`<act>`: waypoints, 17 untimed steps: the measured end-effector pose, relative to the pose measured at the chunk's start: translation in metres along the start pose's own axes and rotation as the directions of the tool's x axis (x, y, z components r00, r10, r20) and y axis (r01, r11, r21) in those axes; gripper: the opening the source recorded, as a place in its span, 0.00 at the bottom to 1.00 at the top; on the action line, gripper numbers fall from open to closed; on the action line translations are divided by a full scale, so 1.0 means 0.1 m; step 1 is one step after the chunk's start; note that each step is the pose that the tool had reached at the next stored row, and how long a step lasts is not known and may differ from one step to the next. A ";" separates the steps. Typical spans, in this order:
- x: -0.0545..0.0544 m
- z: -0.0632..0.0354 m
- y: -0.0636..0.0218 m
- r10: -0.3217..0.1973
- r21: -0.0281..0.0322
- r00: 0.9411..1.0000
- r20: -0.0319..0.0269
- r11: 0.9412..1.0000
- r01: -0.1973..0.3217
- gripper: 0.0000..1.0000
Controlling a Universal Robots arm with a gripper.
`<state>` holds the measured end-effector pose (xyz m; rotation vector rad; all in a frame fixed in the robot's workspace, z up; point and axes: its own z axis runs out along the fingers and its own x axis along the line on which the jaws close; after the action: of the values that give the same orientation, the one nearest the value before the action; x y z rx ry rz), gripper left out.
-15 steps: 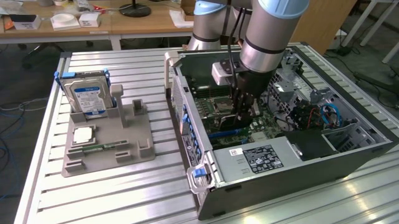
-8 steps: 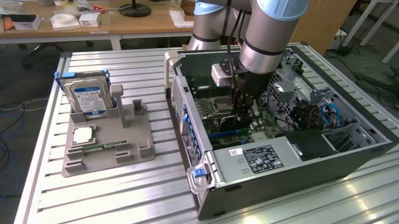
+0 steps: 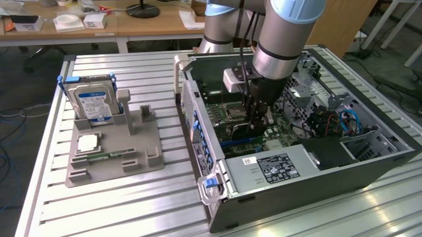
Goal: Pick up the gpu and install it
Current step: 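Insert the gpu into the slot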
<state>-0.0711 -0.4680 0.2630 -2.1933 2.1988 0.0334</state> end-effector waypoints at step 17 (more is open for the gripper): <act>0.00 0.050 0.006 0.000 0.000 1.000 0.000 1.000 0.000 0.26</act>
<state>-0.0717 -0.4677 0.2581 -2.1933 2.1988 0.0334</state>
